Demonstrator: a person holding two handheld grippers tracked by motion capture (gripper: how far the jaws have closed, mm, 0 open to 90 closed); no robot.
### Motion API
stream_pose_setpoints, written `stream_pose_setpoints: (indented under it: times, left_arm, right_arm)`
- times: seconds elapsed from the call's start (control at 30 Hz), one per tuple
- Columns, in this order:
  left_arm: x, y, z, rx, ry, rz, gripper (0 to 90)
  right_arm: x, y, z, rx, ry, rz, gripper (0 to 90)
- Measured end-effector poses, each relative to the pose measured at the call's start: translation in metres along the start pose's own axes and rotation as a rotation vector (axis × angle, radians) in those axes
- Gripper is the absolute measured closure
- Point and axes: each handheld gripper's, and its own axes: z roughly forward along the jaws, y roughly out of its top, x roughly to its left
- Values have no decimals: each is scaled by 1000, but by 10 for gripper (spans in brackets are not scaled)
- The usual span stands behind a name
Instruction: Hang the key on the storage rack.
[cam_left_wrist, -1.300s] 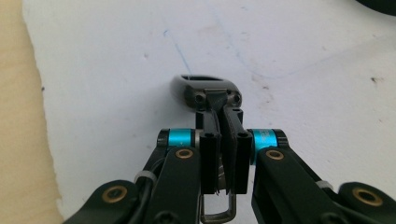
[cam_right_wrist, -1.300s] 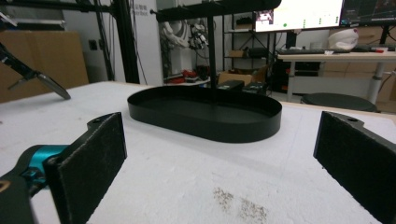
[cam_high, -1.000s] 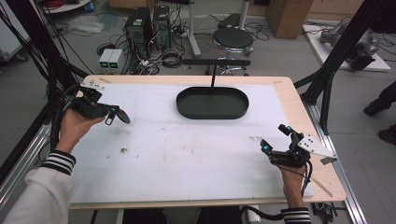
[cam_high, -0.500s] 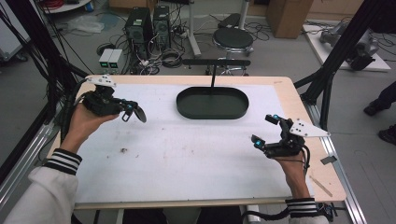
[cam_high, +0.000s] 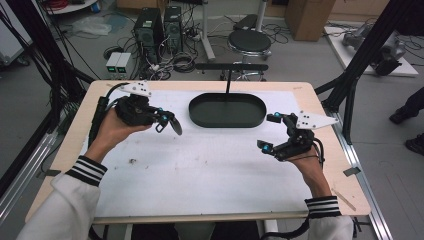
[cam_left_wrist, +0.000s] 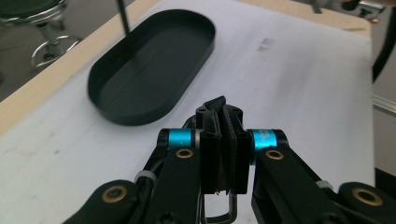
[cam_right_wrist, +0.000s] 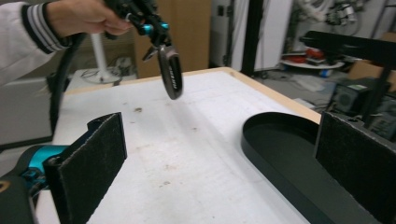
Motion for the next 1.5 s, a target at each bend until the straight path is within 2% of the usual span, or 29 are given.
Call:
stream_pose_setpoints:
  times: [0.07, 0.13, 0.23, 0.27, 0.33, 0.37, 0.5, 0.67, 0.9, 0.93, 0.97, 1.13, 1.27, 1.5]
  left_arm:
    - [-2, 2, 3, -4, -14, 7, 859]
    - [-7, 9, 10, -14, -45, 22, 859]
    - [-10, 14, 15, -23, -66, 35, 859]
    - [-13, 18, 20, -29, -92, 45, 859]
    - [-16, 20, 23, -29, -100, 53, 859]
    - [-20, 24, 27, -24, -113, 79, 859]
    - [-26, 28, 32, -31, -136, 89, 858]
    - [-33, 36, 38, -60, -183, 113, 858]
    - [-39, 39, 42, -70, -213, 127, 858]
    - [-41, 40, 43, -69, -222, 134, 858]
    - [-41, 40, 43, -69, -222, 134, 858]
    - [-47, 43, 48, -71, -263, 155, 858]
    - [-51, 45, 52, -68, -272, 167, 858]
    - [-52, 46, 57, -62, -285, 177, 858]
  right_arm:
    - [-2, 4, 5, 14, 26, -4, 15]
    - [-3, 8, 9, 33, 63, -5, 14]
    - [-4, 12, 15, 33, 90, -11, 14]
    - [-5, 12, 17, 34, 97, -6, 14]
    - [-6, 13, 19, 36, 103, -6, 14]
    - [-6, 14, 22, 45, 113, -7, 14]
    - [-7, 16, 27, 56, 136, -12, 14]
    - [-6, 22, 40, 74, 174, -43, 14]
    - [-6, 25, 51, 82, 229, -64, 15]
    - [-5, 25, 55, 92, 252, -68, 15]
    - [-5, 25, 55, 92, 252, -68, 15]
    - [-1, 26, 72, 108, 312, -88, 15]
    - [2, 30, 82, 126, 341, -108, 15]
    - [5, 32, 92, 138, 378, -116, 17]
